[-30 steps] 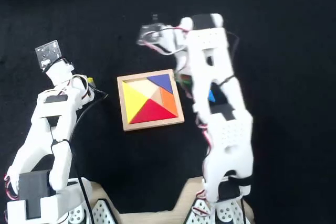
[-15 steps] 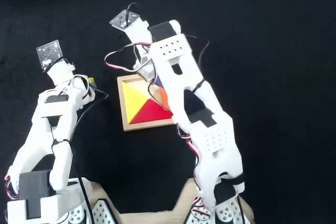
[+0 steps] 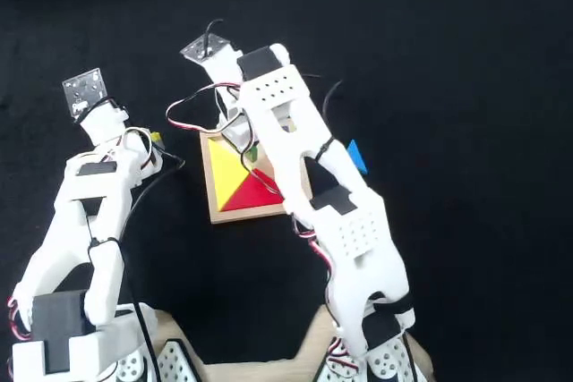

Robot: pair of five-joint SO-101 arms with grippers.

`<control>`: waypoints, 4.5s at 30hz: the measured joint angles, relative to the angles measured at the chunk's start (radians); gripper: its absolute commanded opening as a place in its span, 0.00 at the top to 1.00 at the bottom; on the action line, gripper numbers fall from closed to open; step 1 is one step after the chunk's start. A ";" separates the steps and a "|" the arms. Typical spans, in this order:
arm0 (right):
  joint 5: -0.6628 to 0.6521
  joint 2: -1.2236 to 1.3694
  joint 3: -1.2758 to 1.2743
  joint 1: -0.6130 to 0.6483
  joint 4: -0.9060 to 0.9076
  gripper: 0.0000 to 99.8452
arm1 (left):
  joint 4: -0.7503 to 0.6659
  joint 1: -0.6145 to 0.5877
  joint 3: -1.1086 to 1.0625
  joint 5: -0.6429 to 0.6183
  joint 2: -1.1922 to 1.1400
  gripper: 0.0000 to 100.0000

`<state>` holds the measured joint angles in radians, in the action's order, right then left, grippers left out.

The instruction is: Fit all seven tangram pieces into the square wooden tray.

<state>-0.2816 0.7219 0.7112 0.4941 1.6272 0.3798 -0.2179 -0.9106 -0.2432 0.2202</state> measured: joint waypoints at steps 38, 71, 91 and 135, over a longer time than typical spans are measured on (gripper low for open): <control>-0.048 0.074 0.069 0.000 0.015 0.78 | 0.000 0.000 0.000 0.000 0.000 0.81; 0.018 0.137 0.209 0.094 0.103 0.99 | 0.000 0.000 0.000 0.000 0.000 0.87; 0.005 0.152 0.233 0.008 0.055 0.99 | -0.028 0.000 0.000 0.000 0.000 0.87; -0.091 -0.275 0.149 -0.267 0.106 0.99 | -0.028 0.000 0.000 0.000 0.000 0.87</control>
<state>-0.3721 0.4473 0.8600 0.2271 1.7331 0.3521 -0.2179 -0.9106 -0.2432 0.2202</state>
